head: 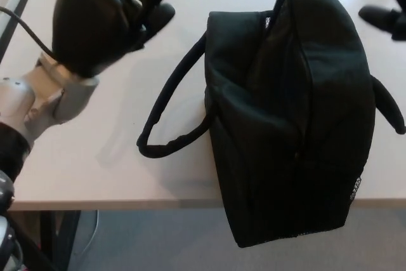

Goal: A lunch bag is kept on the middle of the desk and the robot uses both its hands to grab the opening of the bag from the left and right and moves its hands away from each other to spread the bag open

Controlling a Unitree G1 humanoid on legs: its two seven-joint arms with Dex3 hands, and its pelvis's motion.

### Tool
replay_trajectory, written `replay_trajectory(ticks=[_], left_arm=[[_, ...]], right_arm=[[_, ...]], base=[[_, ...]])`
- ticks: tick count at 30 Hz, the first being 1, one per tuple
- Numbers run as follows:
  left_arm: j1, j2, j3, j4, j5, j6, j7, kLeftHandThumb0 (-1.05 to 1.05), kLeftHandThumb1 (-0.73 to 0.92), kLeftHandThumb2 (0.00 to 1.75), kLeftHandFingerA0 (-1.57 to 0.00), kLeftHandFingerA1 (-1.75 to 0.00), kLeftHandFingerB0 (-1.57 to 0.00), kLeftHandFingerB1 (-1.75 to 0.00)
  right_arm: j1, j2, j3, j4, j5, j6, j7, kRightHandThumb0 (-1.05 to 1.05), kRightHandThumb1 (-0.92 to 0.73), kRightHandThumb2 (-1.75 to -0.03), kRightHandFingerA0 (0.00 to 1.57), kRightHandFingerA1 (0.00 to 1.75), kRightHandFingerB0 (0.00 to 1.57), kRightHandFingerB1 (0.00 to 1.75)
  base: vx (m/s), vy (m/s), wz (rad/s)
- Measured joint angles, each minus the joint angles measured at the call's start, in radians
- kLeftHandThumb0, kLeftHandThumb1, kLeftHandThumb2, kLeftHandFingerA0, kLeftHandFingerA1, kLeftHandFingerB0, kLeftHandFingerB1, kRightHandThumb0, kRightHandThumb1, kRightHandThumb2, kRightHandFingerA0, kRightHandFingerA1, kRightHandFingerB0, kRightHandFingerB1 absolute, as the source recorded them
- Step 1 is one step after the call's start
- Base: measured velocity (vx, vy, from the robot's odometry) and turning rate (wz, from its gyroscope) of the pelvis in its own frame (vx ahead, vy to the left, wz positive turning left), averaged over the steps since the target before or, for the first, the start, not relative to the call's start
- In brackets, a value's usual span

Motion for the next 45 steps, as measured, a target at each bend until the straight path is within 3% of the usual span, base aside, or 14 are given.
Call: replay_trajectory(ticks=[11,12,18,22,23,24,26,29,30,31,34,38,44,45], left_arm=[[-0.034,-0.071,0.030,0.007,-0.011,0.128,-0.033,-0.06,0.45,0.75,-0.21,-0.40,-0.02,-0.23],[-0.029,-0.068,0.034,-0.007,-0.013,0.133,-0.039,-0.07,0.46,0.79,-0.19,-0.36,-0.04,-0.23],[0.067,-0.012,0.101,-0.131,-0.045,0.133,-0.059,-0.15,0.51,0.73,-0.27,-0.34,-0.16,-0.29],[0.161,0.014,0.153,-0.247,-0.069,0.124,-0.067,-0.15,0.49,0.77,-0.28,-0.36,-0.12,-0.28],[0.183,0.017,0.160,-0.266,-0.074,0.123,-0.068,-0.17,0.40,0.95,-0.16,-0.52,-0.04,-0.47],[0.208,0.020,0.168,-0.289,-0.080,0.122,-0.072,-0.20,0.55,0.65,-0.29,-0.39,-0.13,-0.29],[0.278,0.032,0.188,-0.339,-0.092,0.115,-0.078,-0.23,0.53,0.65,-0.28,-0.42,-0.10,-0.26],[0.371,0.047,0.209,-0.392,-0.106,0.106,-0.083,-0.25,0.60,0.60,-0.38,-0.40,-0.11,-0.27],[0.421,0.051,0.221,-0.416,-0.111,0.102,-0.086,-0.24,0.61,0.59,-0.36,-0.37,-0.12,-0.26],[0.477,0.056,0.234,-0.441,-0.116,0.096,-0.087,-0.22,0.42,0.91,-0.25,-0.54,-0.01,-0.44],[0.617,0.070,0.265,-0.492,-0.126,0.082,-0.089,-0.20,0.42,0.90,-0.32,-0.55,-0.14,-0.48],[0.815,0.079,0.302,-0.543,-0.132,0.060,-0.089,-0.17,0.38,0.88,-0.31,-0.55,-0.16,-0.49],[1.165,0.081,0.334,-0.608,-0.152,0.010,-0.088,-0.17,0.47,0.95,-0.23,-0.53,-0.09,-0.47],[1.218,0.081,0.335,-0.615,-0.156,0.000,-0.089,-0.19,0.49,0.96,-0.22,-0.52,-0.07,-0.46]], right_arm=[[-0.085,0.071,0.022,0.056,0.000,0.147,0.048,-0.48,-0.52,-0.70,0.15,0.46,0.00,0.08],[-0.084,0.067,0.022,0.039,0.000,0.151,0.053,-0.44,-0.60,-0.58,0.20,0.37,0.00,0.12],[0.043,-0.020,-0.067,-0.191,0.030,0.144,0.071,-0.45,-0.63,-0.62,0.21,0.33,0.10,0.21],[0.213,-0.063,-0.163,-0.357,0.042,0.129,0.069,-0.47,-0.73,-0.64,0.17,0.32,0.11,0.22],[0.251,-0.067,-0.181,-0.383,0.043,0.126,0.068,-0.30,-0.64,-1.12,0.00,0.49,0.00,0.49],[0.295,-0.070,-0.201,-0.411,0.044,0.121,0.068,-0.52,-0.54,-0.93,0.01,0.35,0.00,0.31],[0.409,-0.072,-0.252,-0.472,0.047,0.109,0.068,-0.62,-0.55,-0.89,0.00,0.20,0.00,0.15],[0.549,-0.071,-0.307,-0.529,0.055,0.093,0.068,-0.64,-0.57,-0.91,0.00,0.22,0.00,0.17],[0.619,-0.069,-0.333,-0.554,0.060,0.086,0.069,-0.56,-0.74,-0.83,0.08,0.27,0.01,0.09],[0.692,-0.065,-0.356,-0.578,0.067,0.077,0.070,-0.57,-0.74,-0.86,0.07,0.26,0.00,0.07],[0.854,-0.047,-0.400,-0.620,0.082,0.056,0.072,-0.69,-0.68,-1.00,0.00,0.20,0.00,0.20],[1.058,-0.007,-0.429,-0.652,0.098,0.032,0.072,-0.85,-0.75,-0.98,0.00,0.05,0.00,0.00],[1.346,0.067,-0.406,-0.661,0.103,0.004,0.070,-0.67,-0.77,-0.93,0.00,0.00,0.00,0.00],[1.383,0.079,-0.394,-0.661,0.103,0.001,0.070,-0.68,-0.92,-0.72,0.00,0.00,0.00,0.00]], base=[[0.00,0.000,0.00],[0.00,0.000,0.00],[0.00,0.000,0.00],[0.00,0.000,0.00],[0.00,0.000,0.00],[0.00,0.000,0.00],[0.00,0.000,0.00],[0.00,0.000,0.00],[0.00,0.000,0.00],[0.00,0.000,0.00],[0.00,0.000,0.00],[0.00,0.000,0.00],[0.00,0.000,0.00],[0.00,0.000,0.00]])
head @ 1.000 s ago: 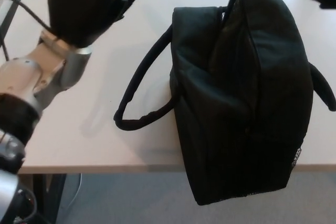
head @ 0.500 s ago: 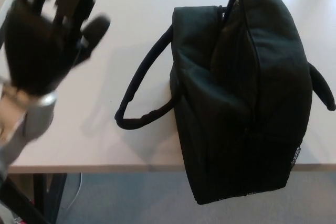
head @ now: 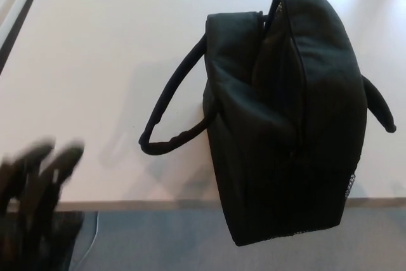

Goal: A lunch bag is kept on the middle of the desk and the robot uses both its hands to grab the opening of the bag from the left and right and moves its hands away from each other to spread the bag open

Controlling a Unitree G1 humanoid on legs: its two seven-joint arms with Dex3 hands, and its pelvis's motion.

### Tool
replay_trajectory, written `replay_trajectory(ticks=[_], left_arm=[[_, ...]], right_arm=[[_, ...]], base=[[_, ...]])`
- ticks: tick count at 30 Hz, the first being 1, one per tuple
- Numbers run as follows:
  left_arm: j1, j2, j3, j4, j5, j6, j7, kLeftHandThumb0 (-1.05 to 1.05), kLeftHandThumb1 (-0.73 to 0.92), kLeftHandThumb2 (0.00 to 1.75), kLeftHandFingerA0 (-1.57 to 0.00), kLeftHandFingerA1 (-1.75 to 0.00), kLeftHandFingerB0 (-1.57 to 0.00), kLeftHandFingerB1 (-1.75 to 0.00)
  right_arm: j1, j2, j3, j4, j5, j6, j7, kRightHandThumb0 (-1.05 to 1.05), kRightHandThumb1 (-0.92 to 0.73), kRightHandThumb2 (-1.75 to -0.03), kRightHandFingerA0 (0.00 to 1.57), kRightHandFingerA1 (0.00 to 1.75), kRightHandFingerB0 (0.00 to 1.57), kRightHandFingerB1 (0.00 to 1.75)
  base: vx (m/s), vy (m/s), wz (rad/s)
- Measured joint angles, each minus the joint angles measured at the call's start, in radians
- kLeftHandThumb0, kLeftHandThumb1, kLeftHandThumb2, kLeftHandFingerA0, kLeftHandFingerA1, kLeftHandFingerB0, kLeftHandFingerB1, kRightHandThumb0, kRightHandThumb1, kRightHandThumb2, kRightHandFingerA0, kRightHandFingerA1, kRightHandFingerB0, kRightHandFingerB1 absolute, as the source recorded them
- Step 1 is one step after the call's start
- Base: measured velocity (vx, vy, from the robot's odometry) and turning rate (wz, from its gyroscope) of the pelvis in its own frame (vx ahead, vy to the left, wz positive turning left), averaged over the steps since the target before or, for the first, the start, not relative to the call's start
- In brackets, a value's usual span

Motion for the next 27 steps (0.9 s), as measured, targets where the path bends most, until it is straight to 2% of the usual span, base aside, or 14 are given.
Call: replay_trajectory(ticks=[1,4,5,6,7,8,9,13,14,19,20,22,25,27], left_arm=[[0.053,0.000,0.000,-0.007,-0.006,-0.010,-0.001,-0.23,0.68,0.66,-0.28,-0.34,-0.19,-0.31],[0.183,0.008,-0.005,-0.021,-0.031,-0.042,-0.007,-0.19,0.74,0.62,-0.30,-0.33,-0.18,-0.28],[0.247,0.018,-0.016,-0.023,-0.051,-0.065,-0.013,-0.22,0.74,0.62,-0.32,-0.33,-0.19,-0.28],[0.288,0.029,-0.029,-0.019,-0.067,-0.085,-0.019,-0.21,0.53,0.97,-0.24,-0.53,-0.11,-0.47],[0.317,0.037,-0.037,-0.015,-0.080,-0.101,-0.024,-0.28,0.74,0.62,-0.37,-0.33,-0.25,-0.30],[0.336,0.043,-0.044,-0.006,-0.090,-0.116,-0.028,-0.28,0.74,0.62,-0.37,-0.33,-0.25,-0.30],[0.362,0.053,-0.055,0.016,-0.108,-0.140,-0.036,-0.31,0.75,0.62,-0.38,-0.33,-0.24,-0.30],[0.398,0.089,-0.092,0.064,-0.166,-0.197,-0.068,-0.40,0.78,0.64,-0.36,-0.34,-0.20,-0.28],[0.402,0.097,-0.105,0.069,-0.181,-0.205,-0.078,-0.60,0.66,0.91,-0.29,-0.47,-0.11,-0.40],[0.410,0.134,-0.162,0.082,-0.258,-0.225,-0.144,-0.64,0.70,0.95,-0.28,-0.47,-0.09,-0.39],[0.411,0.143,-0.174,0.083,-0.274,-0.228,-0.160,-0.65,0.71,0.97,-0.29,-0.47,-0.10,-0.39],[0.411,0.163,-0.198,0.086,-0.306,-0.234,-0.191,-0.67,0.71,0.97,-0.29,-0.47,-0.12,-0.40],[0.411,0.190,-0.230,0.088,-0.352,-0.244,-0.233,-0.67,0.72,0.98,-0.28,-0.48,-0.11,-0.41],[0.414,0.203,-0.245,0.088,-0.379,-0.249,-0.256,-0.66,0.72,0.98,-0.28,-0.48,-0.11,-0.40]], right_arm=[[0.037,0.013,0.015,0.000,0.000,-0.003,0.000,-0.91,-0.78,-1.01,0.00,0.07,0.00,0.00],[0.123,0.044,0.055,-0.002,0.000,-0.011,-0.001,-0.90,-0.79,-1.03,0.00,0.07,0.00,0.00],[0.166,0.061,0.079,-0.003,0.000,-0.018,-0.001,-0.85,-0.78,-1.03,0.00,0.11,0.00,0.05],[0.194,0.074,0.098,-0.003,0.000,-0.024,-0.001,-0.77,-0.76,-1.07,0.00,0.21,0.00,0.14],[0.214,0.084,0.112,-0.003,0.000,-0.029,-0.001,-0.78,-0.77,-1.09,0.00,0.21,0.00,0.14],[0.227,0.090,0.126,-0.001,0.000,-0.033,-0.001,-0.78,-0.77,-1.09,0.00,0.21,0.00,0.14],[0.244,0.097,0.147,0.006,0.000,-0.043,-0.001,-0.83,-0.79,-1.07,0.00,0.13,0.00,0.07],[0.251,0.099,0.202,0.059,0.004,-0.079,0.002,-0.88,-0.82,-1.10,0.00,0.09,0.00,0.07],[0.248,0.098,0.212,0.075,0.006,-0.086,0.003,-0.88,-0.83,-1.13,0.00,0.10,0.00,0.10],[0.228,0.098,0.241,0.147,0.015,-0.115,0.015,-0.85,-0.80,-1.11,0.05,0.13,0.04,0.16],[0.224,0.098,0.246,0.161,0.017,-0.120,0.017,-0.82,-0.76,-1.09,0.08,0.17,0.05,0.24],[0.210,0.096,0.255,0.189,0.020,-0.132,0.024,-0.78,-0.73,-1.10,0.07,0.21,0.03,0.30],[0.189,0.090,0.268,0.226,0.025,-0.150,0.033,-0.87,-0.80,-1.14,0.08,0.17,0.05,0.25],[0.177,0.085,0.278,0.248,0.028,-0.162,0.037,-0.81,-0.77,-1.14,0.06,0.22,0.00,0.28]], base=[[0.00,0.000,0.00],[0.00,0.000,0.00],[0.00,0.000,0.00],[0.00,0.000,0.00],[0.00,0.000,0.00],[0.00,0.000,0.00],[0.00,0.000,0.00],[0.00,0.000,0.00],[0.00,0.000,0.00],[0.00,0.000,0.00],[0.00,0.000,0.00],[0.00,0.000,0.00],[0.00,0.000,0.00],[0.00,0.000,0.00]])
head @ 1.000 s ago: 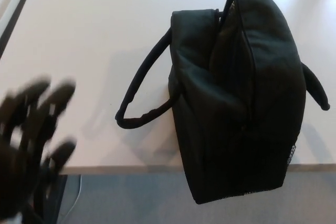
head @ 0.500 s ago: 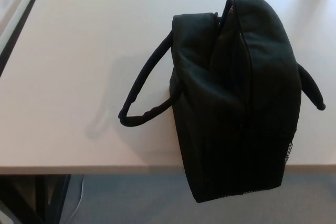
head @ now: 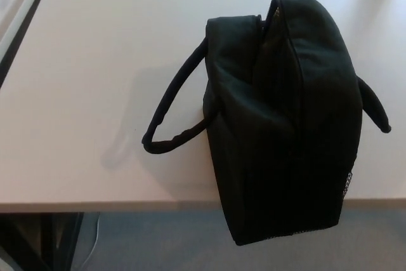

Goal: A lunch bag is kept on the middle of the desk and the robot uses both its hands to grab the opening of the bag from the left and right and moves its hands away from each other to spread the bag open

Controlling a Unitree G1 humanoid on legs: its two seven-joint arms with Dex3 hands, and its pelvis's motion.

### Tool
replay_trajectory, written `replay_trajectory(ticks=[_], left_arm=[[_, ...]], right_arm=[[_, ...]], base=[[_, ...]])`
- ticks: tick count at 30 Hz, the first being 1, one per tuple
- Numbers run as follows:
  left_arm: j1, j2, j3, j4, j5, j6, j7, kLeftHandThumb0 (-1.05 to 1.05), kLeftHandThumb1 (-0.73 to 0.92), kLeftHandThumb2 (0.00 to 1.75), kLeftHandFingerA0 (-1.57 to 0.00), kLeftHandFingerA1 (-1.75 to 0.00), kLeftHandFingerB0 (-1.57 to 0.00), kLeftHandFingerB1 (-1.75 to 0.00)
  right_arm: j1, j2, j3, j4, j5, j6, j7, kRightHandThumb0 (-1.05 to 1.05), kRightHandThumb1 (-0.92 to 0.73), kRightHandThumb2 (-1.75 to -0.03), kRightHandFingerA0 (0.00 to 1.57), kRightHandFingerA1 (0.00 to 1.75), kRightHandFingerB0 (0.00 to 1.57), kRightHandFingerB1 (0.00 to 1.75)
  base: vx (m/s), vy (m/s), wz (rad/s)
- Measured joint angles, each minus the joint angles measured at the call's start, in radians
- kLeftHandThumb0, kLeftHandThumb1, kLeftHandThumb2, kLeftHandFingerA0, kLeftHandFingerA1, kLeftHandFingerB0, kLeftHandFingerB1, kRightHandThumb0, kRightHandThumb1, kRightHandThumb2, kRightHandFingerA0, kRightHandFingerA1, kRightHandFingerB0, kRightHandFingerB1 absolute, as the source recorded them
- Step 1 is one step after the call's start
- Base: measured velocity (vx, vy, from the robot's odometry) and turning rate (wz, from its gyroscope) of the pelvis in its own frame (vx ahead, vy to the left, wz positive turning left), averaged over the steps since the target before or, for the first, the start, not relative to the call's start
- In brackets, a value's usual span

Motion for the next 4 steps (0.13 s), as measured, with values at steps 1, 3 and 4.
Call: replay_trajectory(ticks=[1,3,4], left_arm=[[0.002,0.006,-0.009,0.000,-0.018,-0.003,-0.014,-0.65,0.72,0.98,-0.29,-0.48,-0.12,-0.41],[0.004,0.014,-0.023,0.000,-0.042,-0.007,-0.035,-0.63,0.71,0.97,-0.30,-0.48,-0.12,-0.40],[0.006,0.022,-0.030,0.000,-0.059,-0.011,-0.050,-0.63,0.71,0.97,-0.30,-0.48,-0.12,-0.40]], right_arm=[[-0.009,-0.002,0.005,0.013,0.002,-0.007,0.003,-0.79,-0.76,-1.15,0.06,0.24,0.00,0.30],[-0.020,-0.004,0.014,0.033,0.005,-0.019,0.008,-0.83,-0.80,-1.17,0.06,0.20,0.00,0.27],[-0.028,-0.005,0.019,0.046,0.008,-0.028,0.011,-0.83,-0.80,-1.17,0.06,0.20,0.00,0.27]], base=[[0.00,0.000,0.00],[0.00,0.000,0.00],[0.00,0.000,0.00]])
